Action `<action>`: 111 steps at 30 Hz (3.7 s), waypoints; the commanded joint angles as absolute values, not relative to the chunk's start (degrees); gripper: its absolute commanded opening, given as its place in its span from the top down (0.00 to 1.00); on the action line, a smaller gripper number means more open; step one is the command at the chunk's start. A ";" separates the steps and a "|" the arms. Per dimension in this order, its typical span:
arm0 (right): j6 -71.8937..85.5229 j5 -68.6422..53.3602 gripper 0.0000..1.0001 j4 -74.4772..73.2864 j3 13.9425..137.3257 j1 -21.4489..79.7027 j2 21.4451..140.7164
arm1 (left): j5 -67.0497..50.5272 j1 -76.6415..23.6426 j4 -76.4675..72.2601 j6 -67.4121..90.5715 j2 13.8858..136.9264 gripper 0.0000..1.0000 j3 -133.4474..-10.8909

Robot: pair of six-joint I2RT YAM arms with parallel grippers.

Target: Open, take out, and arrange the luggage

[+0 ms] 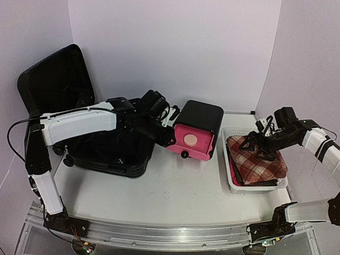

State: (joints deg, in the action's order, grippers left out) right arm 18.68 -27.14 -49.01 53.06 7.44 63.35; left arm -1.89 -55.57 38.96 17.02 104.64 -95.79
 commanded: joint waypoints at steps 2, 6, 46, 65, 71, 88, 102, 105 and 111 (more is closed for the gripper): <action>18.17 -27.74 0.02 -46.78 53.08 7.55 64.18 | -6.09 -55.81 26.29 25.53 102.69 0.82 -85.61; 18.45 -28.30 0.02 -46.59 52.96 7.54 63.98 | -6.77 -55.81 15.85 30.04 104.88 0.89 -81.79; 18.99 -27.44 0.02 -49.31 52.05 7.54 58.42 | 0.50 -52.80 13.48 22.36 121.98 0.56 -105.40; 18.60 -28.16 0.02 -48.60 52.21 7.51 61.08 | -3.15 -56.10 -10.79 23.96 113.87 0.17 -79.25; 19.30 -27.52 0.02 -48.70 51.23 7.49 58.77 | 3.29 -56.34 -19.49 24.19 119.72 0.17 -81.76; 19.25 -27.95 0.02 -48.87 51.50 7.56 58.89 | 12.86 -57.72 -23.36 23.57 127.18 0.28 -86.98; 19.19 -27.69 0.02 -48.87 50.98 7.54 58.68 | 14.52 -57.92 -25.20 22.65 128.45 0.45 -87.58; 19.16 -27.70 0.02 -48.87 51.14 7.54 59.12 | 14.34 -57.92 -25.33 22.68 128.18 0.50 -87.16; 19.00 -27.69 0.02 -48.78 51.15 7.50 59.56 | 13.03 -57.92 -25.90 21.55 126.57 0.63 -86.46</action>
